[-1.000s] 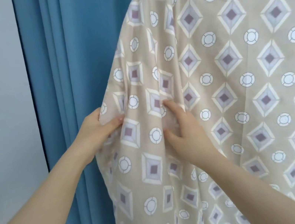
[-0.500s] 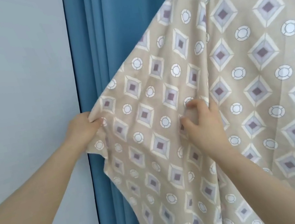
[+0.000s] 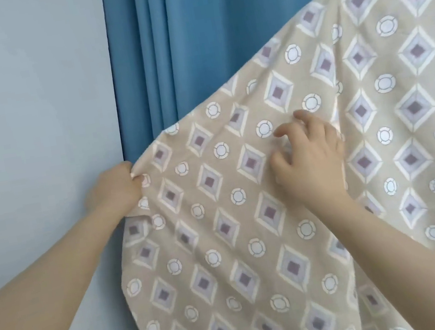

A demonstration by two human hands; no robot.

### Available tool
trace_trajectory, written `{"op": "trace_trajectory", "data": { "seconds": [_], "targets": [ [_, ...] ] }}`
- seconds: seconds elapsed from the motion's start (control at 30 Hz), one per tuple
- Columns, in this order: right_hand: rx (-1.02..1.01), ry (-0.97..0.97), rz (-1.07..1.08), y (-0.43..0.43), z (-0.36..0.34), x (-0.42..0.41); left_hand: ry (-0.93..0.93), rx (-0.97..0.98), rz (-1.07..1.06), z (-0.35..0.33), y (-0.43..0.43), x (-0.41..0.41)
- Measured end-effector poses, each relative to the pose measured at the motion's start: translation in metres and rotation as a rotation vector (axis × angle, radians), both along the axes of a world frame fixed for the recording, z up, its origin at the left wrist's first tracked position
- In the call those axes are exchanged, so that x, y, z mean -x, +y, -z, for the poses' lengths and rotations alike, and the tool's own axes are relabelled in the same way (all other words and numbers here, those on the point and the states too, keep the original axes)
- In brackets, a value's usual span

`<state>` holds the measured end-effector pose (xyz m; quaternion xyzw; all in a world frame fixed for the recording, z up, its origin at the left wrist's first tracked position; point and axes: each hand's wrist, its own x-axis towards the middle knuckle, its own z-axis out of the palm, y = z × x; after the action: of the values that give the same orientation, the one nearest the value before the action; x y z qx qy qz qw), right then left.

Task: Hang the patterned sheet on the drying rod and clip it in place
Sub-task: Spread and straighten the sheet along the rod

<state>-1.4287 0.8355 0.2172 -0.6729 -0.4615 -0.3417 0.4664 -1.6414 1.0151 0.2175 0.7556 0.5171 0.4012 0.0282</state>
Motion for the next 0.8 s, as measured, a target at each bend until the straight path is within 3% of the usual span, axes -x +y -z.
{"op": "trace_trajectory", "data": {
  "seconds": [0.1,0.17,0.27,0.3,0.43,0.53,0.6,0.73,0.8],
  "targets": [
    [0.053,0.029,0.026,0.006,0.005,0.008,-0.171,-0.169,-0.078,-0.006,0.005,0.01],
    [0.067,0.039,0.019,0.009,0.005,0.012,-0.202,-0.163,-0.085,-0.007,0.006,0.013],
    [0.089,0.049,0.019,0.01,-0.001,0.016,0.186,0.04,0.069,-0.009,0.01,0.008],
    [0.09,0.041,0.025,0.011,-0.003,0.017,0.225,0.027,0.051,-0.014,0.01,0.008],
    [0.099,0.03,0.035,0.01,-0.008,0.012,-0.225,-0.187,-0.085,-0.041,0.01,0.018],
    [0.106,0.024,0.039,0.008,-0.01,0.006,-0.436,-0.164,-0.027,-0.052,0.012,0.02],
    [0.123,0.03,0.039,0.008,-0.01,0.004,-0.54,-0.022,0.037,-0.054,0.009,0.015],
    [0.129,0.029,0.038,0.008,-0.012,0.001,-0.913,0.55,0.356,-0.063,0.0,0.009],
    [0.108,0.03,0.024,0.008,-0.013,-0.001,-1.031,0.595,0.446,-0.067,-0.001,0.008]
  ]
}}
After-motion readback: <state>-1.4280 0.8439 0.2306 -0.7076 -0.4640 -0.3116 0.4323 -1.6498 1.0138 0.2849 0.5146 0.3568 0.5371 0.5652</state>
